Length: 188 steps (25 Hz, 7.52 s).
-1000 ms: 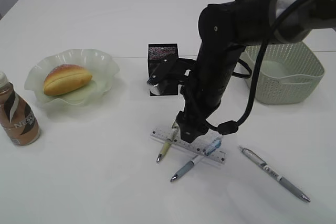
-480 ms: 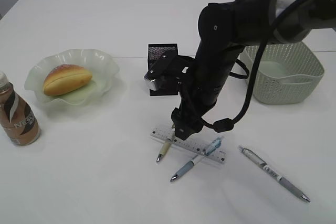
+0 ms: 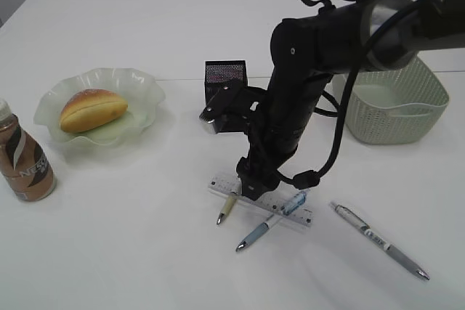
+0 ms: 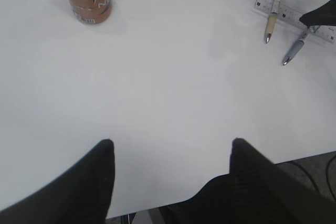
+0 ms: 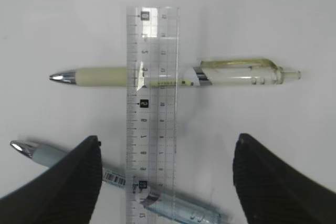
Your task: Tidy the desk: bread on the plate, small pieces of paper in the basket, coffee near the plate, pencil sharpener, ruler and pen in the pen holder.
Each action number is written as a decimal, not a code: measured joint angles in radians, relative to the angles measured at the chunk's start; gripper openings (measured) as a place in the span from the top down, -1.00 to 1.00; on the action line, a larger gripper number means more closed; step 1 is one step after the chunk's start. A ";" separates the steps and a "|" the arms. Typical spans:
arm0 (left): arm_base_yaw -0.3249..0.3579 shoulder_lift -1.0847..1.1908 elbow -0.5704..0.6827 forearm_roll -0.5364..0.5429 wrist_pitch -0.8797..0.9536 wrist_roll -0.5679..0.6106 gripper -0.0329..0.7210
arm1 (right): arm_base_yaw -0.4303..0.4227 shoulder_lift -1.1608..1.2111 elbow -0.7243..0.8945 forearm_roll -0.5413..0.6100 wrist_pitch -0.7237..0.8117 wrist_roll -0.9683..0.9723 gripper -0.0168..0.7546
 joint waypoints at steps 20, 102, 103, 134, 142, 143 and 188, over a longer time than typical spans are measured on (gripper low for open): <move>0.000 0.000 0.000 -0.004 0.000 0.000 -0.41 | 0.000 0.055 -0.002 0.002 -0.049 -0.030 -0.59; 0.000 0.000 0.000 -0.006 0.000 0.000 -0.41 | 0.000 0.112 -0.028 0.004 0.010 -0.038 -0.30; 0.000 0.000 0.000 -0.006 0.000 0.000 -0.41 | 0.000 0.112 -0.028 0.004 0.012 -0.038 -0.24; 0.000 0.000 0.000 -0.006 0.000 0.000 -0.41 | 0.000 0.114 -0.252 0.047 0.342 0.025 0.20; 0.000 0.000 0.000 -0.006 0.000 0.000 -0.41 | 0.000 0.093 -0.260 0.084 0.329 0.114 0.20; 0.000 0.000 0.000 -0.006 0.000 0.000 -0.41 | 0.000 0.081 -0.260 0.100 0.314 0.119 0.20; 0.000 0.000 0.000 -0.028 0.000 0.000 -0.41 | 0.000 0.037 0.049 0.091 -1.432 0.409 0.20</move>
